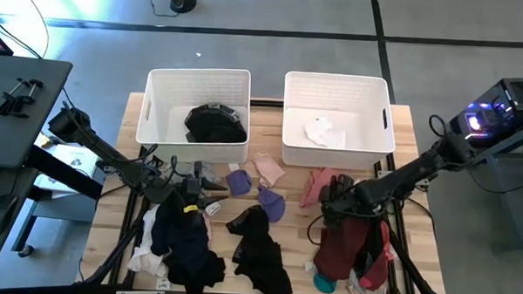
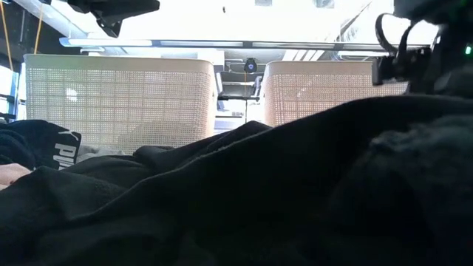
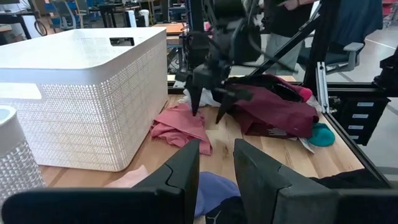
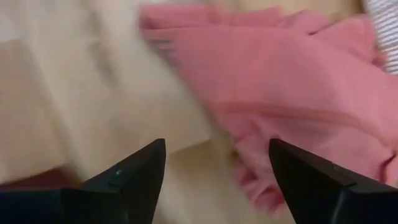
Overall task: Sort clothes
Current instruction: Put the pink underwear into the right white laundry bin
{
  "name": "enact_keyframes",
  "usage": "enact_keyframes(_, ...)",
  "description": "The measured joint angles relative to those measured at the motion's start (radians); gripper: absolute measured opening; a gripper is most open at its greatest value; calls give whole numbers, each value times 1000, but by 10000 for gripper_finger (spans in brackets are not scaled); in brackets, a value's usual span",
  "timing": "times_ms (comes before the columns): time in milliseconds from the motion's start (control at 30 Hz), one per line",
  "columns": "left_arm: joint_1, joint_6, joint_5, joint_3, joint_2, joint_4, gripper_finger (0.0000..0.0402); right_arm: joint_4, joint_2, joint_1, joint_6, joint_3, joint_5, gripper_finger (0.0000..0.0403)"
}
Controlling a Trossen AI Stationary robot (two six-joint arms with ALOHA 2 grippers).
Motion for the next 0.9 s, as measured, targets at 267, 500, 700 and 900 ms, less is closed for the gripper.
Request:
enact_keyframes(267, 3, -1, 0, 0, 0, 0, 87, 293, 0, -11, 48, -166, 330, 275)
enact_keyframes(500, 3, -8, 0, 0, 0, 0, 87, 401, 0, -69, 198, -273, 405, 275)
enact_keyframes(700, 3, -8, 0, 0, 0, -1, 87, 436, -1, -95, 180, -303, 359, 229)
enact_keyframes(900, 3, -9, 0, 0, 0, 0, 87, 478, -1, -95, 165, -303, 290, 115)
